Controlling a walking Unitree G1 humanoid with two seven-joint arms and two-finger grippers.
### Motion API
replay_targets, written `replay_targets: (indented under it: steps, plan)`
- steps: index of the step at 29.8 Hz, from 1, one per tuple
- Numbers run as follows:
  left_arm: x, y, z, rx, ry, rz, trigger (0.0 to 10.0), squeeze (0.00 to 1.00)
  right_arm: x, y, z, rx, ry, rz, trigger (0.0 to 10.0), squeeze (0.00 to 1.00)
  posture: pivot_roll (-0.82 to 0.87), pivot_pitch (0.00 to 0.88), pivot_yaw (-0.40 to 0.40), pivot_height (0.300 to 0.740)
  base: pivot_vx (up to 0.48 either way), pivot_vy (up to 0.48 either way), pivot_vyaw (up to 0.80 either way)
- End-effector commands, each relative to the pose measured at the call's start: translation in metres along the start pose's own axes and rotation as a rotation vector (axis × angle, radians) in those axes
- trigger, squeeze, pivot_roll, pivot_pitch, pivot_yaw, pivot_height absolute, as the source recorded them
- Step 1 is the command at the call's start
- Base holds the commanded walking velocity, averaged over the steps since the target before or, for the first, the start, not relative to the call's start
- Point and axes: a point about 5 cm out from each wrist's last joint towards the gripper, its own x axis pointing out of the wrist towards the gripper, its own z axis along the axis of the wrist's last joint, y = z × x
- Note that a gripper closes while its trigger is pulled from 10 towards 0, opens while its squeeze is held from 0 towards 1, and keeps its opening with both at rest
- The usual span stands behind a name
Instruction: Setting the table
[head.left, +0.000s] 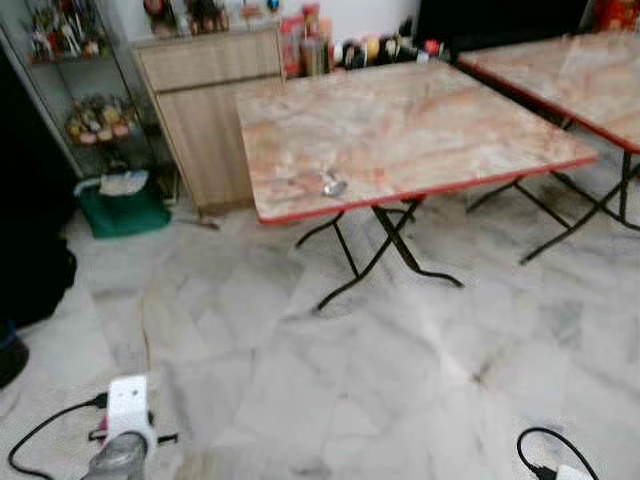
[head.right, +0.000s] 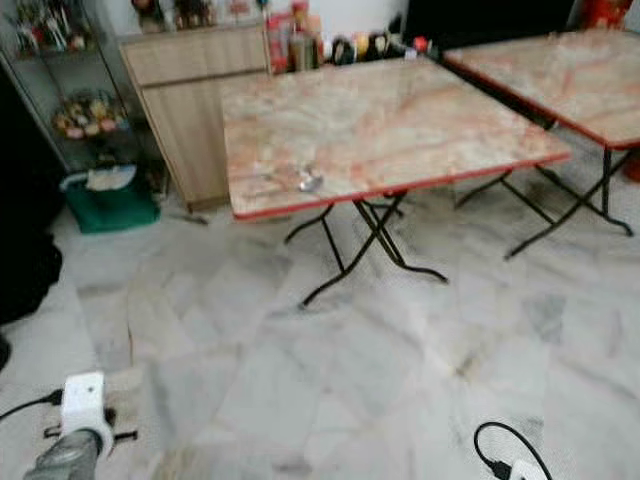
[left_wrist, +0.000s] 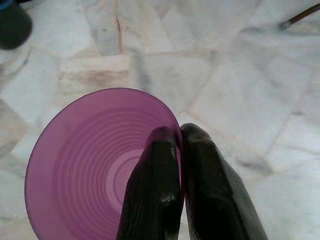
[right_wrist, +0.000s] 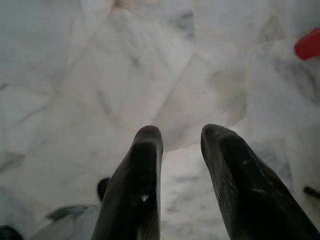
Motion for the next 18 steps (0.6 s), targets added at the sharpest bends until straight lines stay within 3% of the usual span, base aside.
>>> replay_targets:
  steps: [1, 9, 12, 18]
  plan:
    - [-0.0005, 0.0121, 0.0012, -0.014, -0.002, 0.036, 10.0, 0.0, -0.0003, 0.0054, -0.0017, 0.018, 0.007, 0.013, 10.0, 0.0, 0.05, 0.055, 0.044, 0.74, 0.0, 0.0, 0.0]
    - [-0.0006, 0.0123, -0.0003, 0.012, 0.011, 0.028, 10.0, 0.0, -0.0003, 0.0052, -0.0009, 0.004, 0.003, 0.015, 10.0, 0.0, 0.05, 0.053, 0.044, 0.74, 0.127, 0.0, 0.0]
    - [-0.0011, 0.0126, -0.0031, 0.006, 0.023, 0.032, 10.0, 0.0, -0.0002, 0.005, -0.0011, 0.002, 0.005, 0.014, 10.0, 0.0, 0.05, 0.051, 0.042, 0.74, 0.389, 0.0, 0.72]
    - [-0.0022, 0.0111, -0.0084, 0.009, 0.037, 0.027, 10.0, 0.0, -0.0003, 0.0048, -0.0016, 0.012, 0.007, 0.014, 10.0, 0.0, 0.05, 0.047, 0.04, 0.74, 0.412, 0.0, 0.0]
